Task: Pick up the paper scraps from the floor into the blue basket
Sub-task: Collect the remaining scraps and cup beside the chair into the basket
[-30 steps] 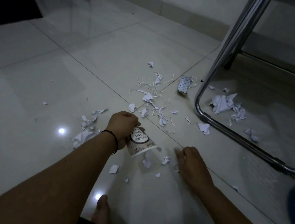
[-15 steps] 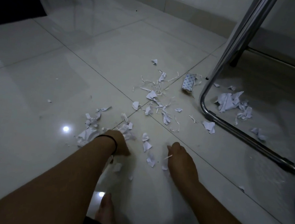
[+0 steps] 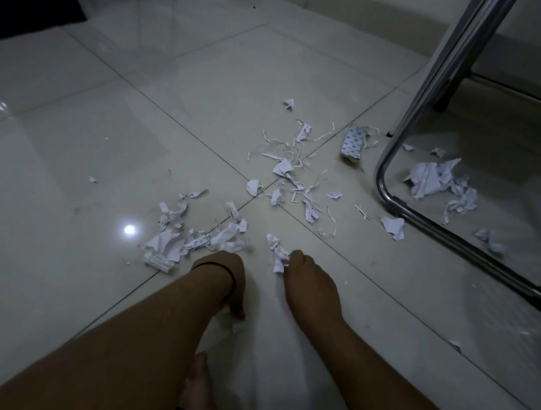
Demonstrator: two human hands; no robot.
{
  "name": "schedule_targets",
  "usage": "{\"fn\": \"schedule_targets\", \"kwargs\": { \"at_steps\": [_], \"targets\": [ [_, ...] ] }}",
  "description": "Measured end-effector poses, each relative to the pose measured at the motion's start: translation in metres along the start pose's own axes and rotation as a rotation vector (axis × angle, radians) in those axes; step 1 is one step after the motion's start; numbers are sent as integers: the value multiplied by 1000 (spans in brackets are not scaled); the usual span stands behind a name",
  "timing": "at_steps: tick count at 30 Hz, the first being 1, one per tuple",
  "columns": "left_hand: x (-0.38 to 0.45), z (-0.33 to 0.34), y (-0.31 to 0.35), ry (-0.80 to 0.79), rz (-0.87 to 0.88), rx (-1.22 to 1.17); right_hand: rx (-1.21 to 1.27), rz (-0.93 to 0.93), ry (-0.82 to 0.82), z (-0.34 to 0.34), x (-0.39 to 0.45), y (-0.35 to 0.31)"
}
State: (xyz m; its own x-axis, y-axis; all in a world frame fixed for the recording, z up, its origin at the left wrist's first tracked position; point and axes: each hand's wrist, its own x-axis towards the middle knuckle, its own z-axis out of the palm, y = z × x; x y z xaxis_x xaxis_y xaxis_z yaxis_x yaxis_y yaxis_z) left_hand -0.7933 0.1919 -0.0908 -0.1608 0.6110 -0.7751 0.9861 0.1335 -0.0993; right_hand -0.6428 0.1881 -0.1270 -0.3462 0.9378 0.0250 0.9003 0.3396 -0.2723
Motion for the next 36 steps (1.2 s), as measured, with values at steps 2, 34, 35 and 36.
{"fn": "schedule_targets", "kwargs": {
  "at_steps": [2, 34, 35, 36],
  "targets": [
    [2, -1, 2, -31, 45, 51, 67, -82, 69, 5, 15, -1],
    [-336, -147, 155, 802, 829, -1457, 261, 270, 305, -408, -171, 95],
    [-344, -153, 172, 749, 876, -1512, 226, 287, 315, -422, -180, 105],
    [-352, -159, 192, 697, 903, -1536, 216, 328, 324, -437, -192, 116]
  ]
}}
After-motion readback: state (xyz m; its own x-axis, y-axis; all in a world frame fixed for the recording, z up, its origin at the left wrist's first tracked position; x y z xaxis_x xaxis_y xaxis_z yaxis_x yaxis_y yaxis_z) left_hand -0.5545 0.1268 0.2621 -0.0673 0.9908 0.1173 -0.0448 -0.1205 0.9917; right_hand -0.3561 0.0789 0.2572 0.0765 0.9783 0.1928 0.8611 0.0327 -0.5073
